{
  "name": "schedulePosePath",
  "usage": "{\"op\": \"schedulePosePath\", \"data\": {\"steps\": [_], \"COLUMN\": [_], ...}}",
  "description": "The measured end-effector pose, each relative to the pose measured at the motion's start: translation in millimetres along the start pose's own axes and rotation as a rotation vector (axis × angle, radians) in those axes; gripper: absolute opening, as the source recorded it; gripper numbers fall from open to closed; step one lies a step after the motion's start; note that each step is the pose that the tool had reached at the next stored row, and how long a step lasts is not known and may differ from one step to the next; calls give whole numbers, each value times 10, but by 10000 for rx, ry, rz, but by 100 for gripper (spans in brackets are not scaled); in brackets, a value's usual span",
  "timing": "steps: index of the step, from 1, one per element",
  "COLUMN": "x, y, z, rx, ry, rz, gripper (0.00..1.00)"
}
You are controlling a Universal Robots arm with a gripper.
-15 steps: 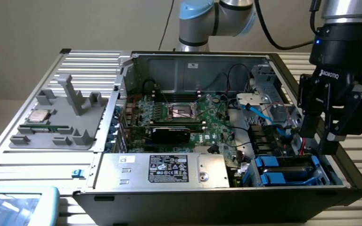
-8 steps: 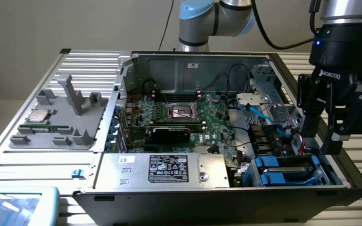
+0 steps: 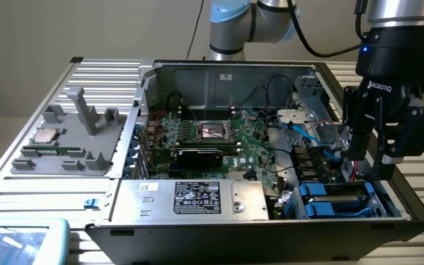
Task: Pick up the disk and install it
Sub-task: 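Insert the second disk wire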
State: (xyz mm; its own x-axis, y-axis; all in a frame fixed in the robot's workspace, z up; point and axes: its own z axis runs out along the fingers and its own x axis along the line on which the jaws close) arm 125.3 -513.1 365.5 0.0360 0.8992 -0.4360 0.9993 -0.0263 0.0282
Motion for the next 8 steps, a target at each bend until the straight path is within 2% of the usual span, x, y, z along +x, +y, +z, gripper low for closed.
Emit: {"op": "schedulePosePath", "data": {"steps": [4, 8], "x": [31, 94], "y": [-55, -96], "z": [-19, -62], "rx": [-56, -219], "ry": [-2, 2], "rz": [21, 100], "gripper": [59, 59]}}
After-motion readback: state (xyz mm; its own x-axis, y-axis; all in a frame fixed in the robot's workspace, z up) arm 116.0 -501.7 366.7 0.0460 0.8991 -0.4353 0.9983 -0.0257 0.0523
